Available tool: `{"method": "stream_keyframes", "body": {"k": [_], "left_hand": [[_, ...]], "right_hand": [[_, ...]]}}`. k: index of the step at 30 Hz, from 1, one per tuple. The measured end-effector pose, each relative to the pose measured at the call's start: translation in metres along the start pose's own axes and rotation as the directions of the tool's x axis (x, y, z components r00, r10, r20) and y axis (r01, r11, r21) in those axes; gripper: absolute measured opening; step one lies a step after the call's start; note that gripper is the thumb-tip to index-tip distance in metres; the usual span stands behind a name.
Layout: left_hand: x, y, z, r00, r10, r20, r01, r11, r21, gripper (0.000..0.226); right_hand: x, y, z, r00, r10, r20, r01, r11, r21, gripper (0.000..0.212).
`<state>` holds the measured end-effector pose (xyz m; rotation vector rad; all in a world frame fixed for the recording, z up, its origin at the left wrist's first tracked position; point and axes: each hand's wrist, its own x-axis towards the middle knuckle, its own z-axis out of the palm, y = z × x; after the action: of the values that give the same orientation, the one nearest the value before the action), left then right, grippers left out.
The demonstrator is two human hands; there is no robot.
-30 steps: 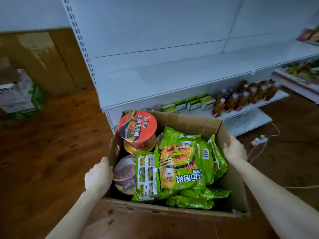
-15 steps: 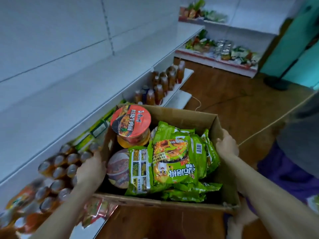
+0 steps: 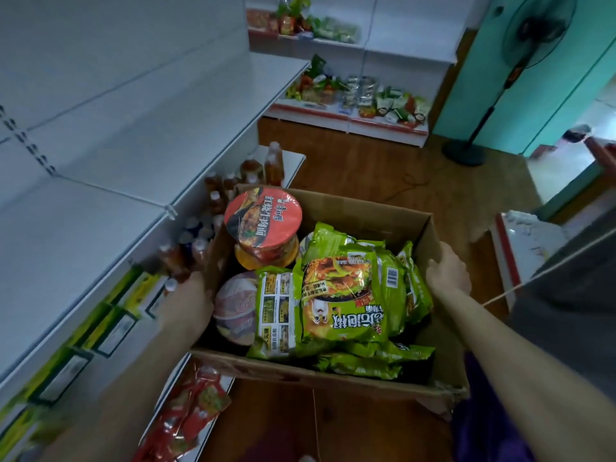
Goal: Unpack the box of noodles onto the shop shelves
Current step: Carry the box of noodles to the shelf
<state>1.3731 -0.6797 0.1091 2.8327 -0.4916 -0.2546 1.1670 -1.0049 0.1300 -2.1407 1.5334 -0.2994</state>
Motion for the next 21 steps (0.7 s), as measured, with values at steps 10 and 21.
{"method": "stream_keyframes", "body": {"k": [10, 21], "left_hand": [[0.191, 0.131, -0.002, 0.988, 0.142, 0.062, -0.140, 0.990, -0.033, 0.028], [0.379, 0.267, 0.007, 0.947, 0.319, 0.041, -0.321, 0.945, 0.065, 0.029]], "right_hand": [[0.163, -0.037, 0.013, 0.982, 0.157, -0.101, -0.152, 0.986, 0.063, 0.041], [0.320, -0.061, 0.007, 0.926, 0.313, -0.212, -0.295, 0.949, 0.110, 0.040]]}}
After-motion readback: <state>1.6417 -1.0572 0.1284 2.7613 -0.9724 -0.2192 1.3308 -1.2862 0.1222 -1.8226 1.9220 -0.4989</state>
